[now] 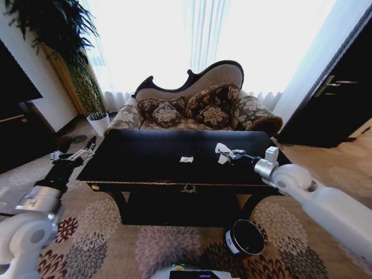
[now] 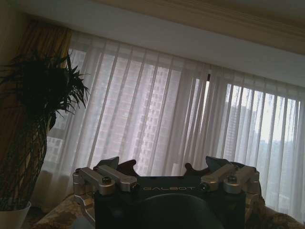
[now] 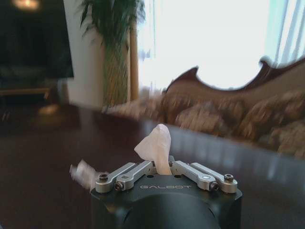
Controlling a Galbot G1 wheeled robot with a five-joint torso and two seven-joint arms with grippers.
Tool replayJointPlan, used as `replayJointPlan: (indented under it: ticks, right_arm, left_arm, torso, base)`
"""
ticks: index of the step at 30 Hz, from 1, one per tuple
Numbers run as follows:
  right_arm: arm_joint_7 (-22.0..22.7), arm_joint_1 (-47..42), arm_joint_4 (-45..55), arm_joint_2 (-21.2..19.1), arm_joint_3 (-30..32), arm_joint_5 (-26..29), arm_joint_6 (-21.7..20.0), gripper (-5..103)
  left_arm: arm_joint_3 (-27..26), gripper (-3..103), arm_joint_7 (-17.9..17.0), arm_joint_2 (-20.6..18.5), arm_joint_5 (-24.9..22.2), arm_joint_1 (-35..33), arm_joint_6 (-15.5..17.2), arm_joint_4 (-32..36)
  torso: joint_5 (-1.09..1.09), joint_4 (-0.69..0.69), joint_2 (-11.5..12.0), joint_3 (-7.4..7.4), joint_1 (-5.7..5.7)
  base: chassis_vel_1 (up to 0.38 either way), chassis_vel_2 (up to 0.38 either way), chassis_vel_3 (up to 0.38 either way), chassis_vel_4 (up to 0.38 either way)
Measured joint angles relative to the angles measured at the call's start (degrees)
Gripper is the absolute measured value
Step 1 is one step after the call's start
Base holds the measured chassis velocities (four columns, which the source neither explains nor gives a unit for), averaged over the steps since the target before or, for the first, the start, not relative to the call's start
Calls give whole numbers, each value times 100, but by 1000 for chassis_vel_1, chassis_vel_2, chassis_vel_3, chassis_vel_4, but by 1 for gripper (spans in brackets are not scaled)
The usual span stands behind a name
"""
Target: Move to the front of the table and place the trash on the table into the trash bin.
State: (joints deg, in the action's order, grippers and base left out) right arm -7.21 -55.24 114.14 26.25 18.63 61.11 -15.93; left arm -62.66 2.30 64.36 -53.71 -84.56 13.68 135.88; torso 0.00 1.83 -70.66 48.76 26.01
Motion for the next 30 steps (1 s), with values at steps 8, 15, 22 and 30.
replayJointPlan:
  ticks: [8, 15, 22, 30]
  right_arm:
    - [-350, -2266, 606, 883, 2302, -156, 453, 1]
    - [-883, -3996, 856, 2421, 3987, -395, 1156, 1]
    - [-1330, -4323, 543, 3037, 4263, -690, 2205, 1]
    - [-2708, -4439, -556, 3559, 4194, -713, 3356, 1]
  left_arm:
    - [390, 100, -101, 83, 100, 238, 10, -100]
    - [704, 100, -128, 257, 259, 273, -27, -97]
    - [839, 100, -186, 315, 279, 287, -20, -4]
    - [914, 100, -230, 366, 296, 307, -12, 21]
  torso:
    - [-1, 3, 0, -1, -1]
    - [-1, 5, 0, -2, -1]
    - [-1, 3, 0, -1, -1]
    - [0, 4, 0, -1, 0]
  base:
    - [0, 0, 0, 0]
    - [0, 0, 0, 0]
    - [0, 0, 0, 0]
    - [0, 0, 0, 0]
